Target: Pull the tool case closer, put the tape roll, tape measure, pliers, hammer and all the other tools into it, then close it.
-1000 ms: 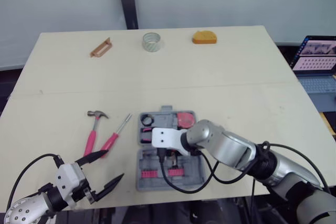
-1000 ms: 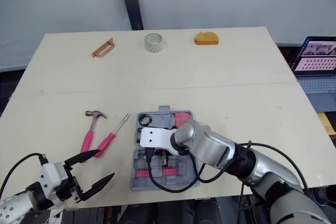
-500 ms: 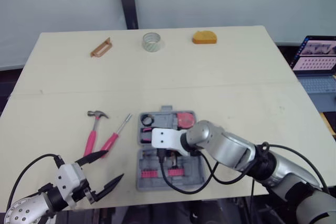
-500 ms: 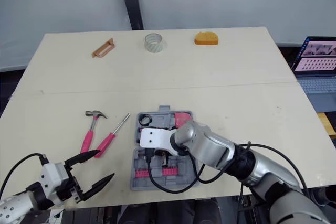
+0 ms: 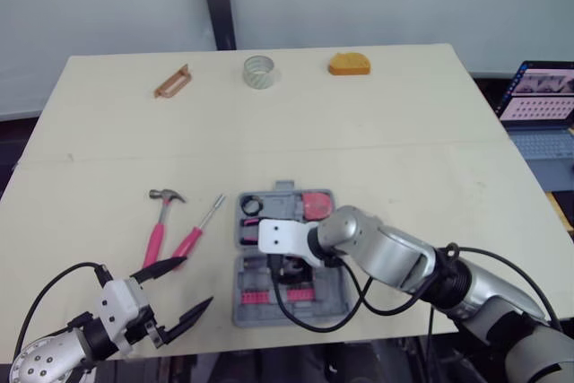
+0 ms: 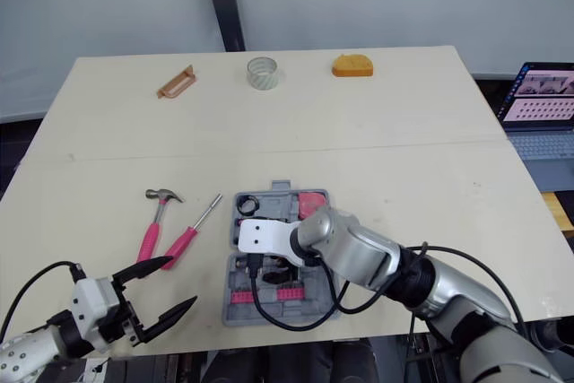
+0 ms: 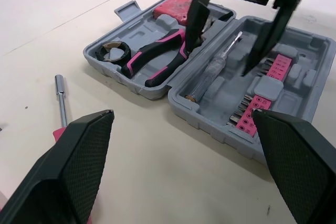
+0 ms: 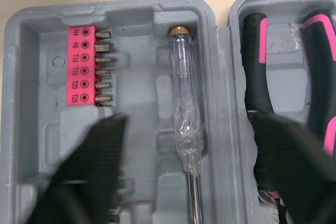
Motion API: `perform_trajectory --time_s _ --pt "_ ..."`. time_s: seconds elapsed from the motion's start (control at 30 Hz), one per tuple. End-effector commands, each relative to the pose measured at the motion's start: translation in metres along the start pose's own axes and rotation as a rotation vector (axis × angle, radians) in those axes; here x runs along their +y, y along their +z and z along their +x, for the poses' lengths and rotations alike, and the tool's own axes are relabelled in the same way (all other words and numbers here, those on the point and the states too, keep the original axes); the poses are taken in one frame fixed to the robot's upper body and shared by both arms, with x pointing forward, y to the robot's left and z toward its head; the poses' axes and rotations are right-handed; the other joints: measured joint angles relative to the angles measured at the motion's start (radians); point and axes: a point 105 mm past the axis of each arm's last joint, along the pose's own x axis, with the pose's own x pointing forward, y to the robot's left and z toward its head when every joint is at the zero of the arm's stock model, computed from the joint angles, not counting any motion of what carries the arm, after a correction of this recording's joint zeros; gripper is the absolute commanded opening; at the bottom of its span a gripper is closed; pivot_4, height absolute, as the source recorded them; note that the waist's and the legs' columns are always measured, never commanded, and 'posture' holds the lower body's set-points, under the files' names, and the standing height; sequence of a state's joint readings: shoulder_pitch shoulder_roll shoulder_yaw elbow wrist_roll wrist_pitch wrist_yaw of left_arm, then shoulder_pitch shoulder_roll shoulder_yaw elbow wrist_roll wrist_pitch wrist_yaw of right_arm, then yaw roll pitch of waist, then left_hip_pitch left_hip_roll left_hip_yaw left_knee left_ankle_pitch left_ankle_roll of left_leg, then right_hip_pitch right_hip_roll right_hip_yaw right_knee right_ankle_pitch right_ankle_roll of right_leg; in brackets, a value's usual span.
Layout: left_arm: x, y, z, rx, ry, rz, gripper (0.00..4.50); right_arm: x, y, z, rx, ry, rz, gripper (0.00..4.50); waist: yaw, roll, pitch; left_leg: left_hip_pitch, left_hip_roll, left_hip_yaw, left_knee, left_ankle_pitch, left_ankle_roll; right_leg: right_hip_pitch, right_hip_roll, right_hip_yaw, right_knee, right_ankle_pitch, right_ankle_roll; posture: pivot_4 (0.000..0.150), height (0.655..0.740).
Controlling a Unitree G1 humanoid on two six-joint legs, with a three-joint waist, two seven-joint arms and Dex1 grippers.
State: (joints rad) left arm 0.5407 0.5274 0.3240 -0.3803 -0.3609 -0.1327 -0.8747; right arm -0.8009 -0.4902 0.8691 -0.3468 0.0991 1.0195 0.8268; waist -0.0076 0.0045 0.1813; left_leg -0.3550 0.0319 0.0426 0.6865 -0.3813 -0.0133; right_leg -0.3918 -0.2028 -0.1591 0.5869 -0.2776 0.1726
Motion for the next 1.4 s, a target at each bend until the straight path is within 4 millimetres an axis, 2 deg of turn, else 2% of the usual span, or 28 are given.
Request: perform_trajectory --time_s 0.03,0.17,0.3,0.33,0.37,0.6,1.4 --pt "-0.001 0.004 0.0 -0.011 0.001 0.005 4.5 0.002 0.012 -0.009 -0.049 0.013 -0.03 4.46 0.0 0.0 0.0 0.0 0.0 0.0 0.0 0.0 0.0 0.0 0.0 0.0 0.0 0.0 0.0 0.15 0.74" --pt "-0.001 0.007 0.002 -0.018 -0.001 0.008 4.5 0.0 0.012 -0.016 -0.089 0.004 -0.008 4.46 0.0 0.0 0.0 0.0 0.0 0.0 0.0 0.0 0.0 0.0 0.0 0.0 0.0 0.0 0.0 0.15 0.74" --pt "-0.002 0.011 0.006 -0.036 -0.021 0.016 4.5 -0.006 0.016 -0.024 -0.247 -0.049 -0.018 4.46 0.004 -0.001 -0.001 0.0 0.0 0.0 0.0 0.0 0.0 0.0 0.0 0.0 0.0 0.0 0.0 0.15 0.74" --pt "-0.003 0.012 0.007 -0.041 -0.033 0.019 4.5 -0.008 0.017 -0.026 -0.296 -0.064 -0.02 3.96 0.003 -0.001 -0.001 0.0 0.0 0.0 0.0 0.0 0.0 0.0 0.0 0.0 0.0 0.0 0.0 0.15 0.74" --pt "-0.004 0.013 0.008 -0.044 -0.045 0.022 4.5 -0.008 0.017 -0.027 -0.337 -0.069 -0.025 3.68 0.003 -0.001 -0.001 0.0 0.0 0.001 0.0 0.0 0.0 0.0 0.0 0.0 0.0 0.0 0.0 0.15 0.74" --pt "-0.006 0.021 0.019 -0.07 -0.087 0.041 4.5 -0.005 -0.003 -0.023 -0.543 -0.09 0.028 0.13 0.003 -0.002 -0.001 0.0 0.0 0.001 0.0 0.0 0.0 0.0 0.0 0.0 0.0 0.0 0.0 0.15 0.74" --pt "-0.002 0.021 0.021 -0.063 -0.089 0.053 4.5 0.004 -0.053 0.009 -0.458 -0.086 0.125 0.06 0.003 -0.002 -0.001 0.002 0.0 0.002 0.0 0.0 0.0 0.001 0.0 0.0 0.0 0.0 0.0 0.15 0.74"
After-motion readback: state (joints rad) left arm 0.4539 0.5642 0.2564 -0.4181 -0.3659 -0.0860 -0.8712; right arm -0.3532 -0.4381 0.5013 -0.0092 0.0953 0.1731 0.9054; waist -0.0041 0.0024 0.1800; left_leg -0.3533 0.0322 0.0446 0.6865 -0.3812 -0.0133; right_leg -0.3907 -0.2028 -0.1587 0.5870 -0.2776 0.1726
